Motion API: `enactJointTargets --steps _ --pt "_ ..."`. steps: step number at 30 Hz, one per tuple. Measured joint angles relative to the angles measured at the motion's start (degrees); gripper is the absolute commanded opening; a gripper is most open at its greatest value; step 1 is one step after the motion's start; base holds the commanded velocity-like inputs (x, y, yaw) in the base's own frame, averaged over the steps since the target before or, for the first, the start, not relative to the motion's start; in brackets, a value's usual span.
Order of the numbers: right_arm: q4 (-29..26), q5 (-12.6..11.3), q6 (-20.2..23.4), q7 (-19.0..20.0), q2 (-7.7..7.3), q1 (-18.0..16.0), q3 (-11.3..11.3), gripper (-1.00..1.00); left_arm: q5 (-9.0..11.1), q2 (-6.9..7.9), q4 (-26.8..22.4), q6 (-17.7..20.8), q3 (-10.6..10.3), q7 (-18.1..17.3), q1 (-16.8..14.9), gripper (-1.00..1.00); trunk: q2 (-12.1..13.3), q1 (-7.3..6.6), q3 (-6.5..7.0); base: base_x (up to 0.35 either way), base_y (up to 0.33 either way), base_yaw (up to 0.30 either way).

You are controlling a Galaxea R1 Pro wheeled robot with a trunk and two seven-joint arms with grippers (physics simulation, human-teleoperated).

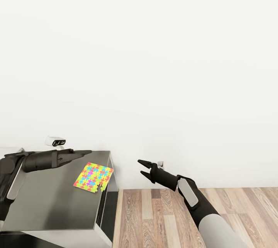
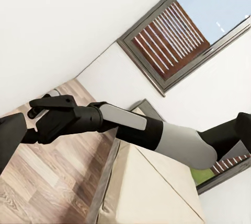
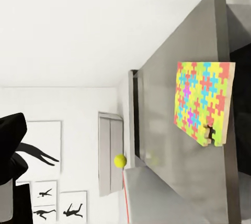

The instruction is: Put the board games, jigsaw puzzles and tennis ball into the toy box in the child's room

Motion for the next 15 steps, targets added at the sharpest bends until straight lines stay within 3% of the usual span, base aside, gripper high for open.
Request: enactJointTargets --steps 4,11,15 --pt "0.0 0.04 0.05 -0.05 -0.02 0.0 -0.03 1.0 0.0 0.0 0.01 0.03 -0.05 0.0 0.0 1.0 0.0 0.0 0.0 0.0 0.039 0.0" --pt "0.02 0.0 0.05 0.0 -0.57 0.0 -0.26 1.0 -0.02 -0.01 0.02 -0.17 -0.02 0.0 0.0 1.0 0.0 0.0 0.0 0.015 0.191 0.0" --pt "0.07 -0.01 0.02 0.02 -0.8 0.0 -0.42 1.0 -0.16 0.02 0.24 -0.42 0.04 0.0 0.12 1.0 0.0 0.0 0.0 0.015 0.073 0.0"
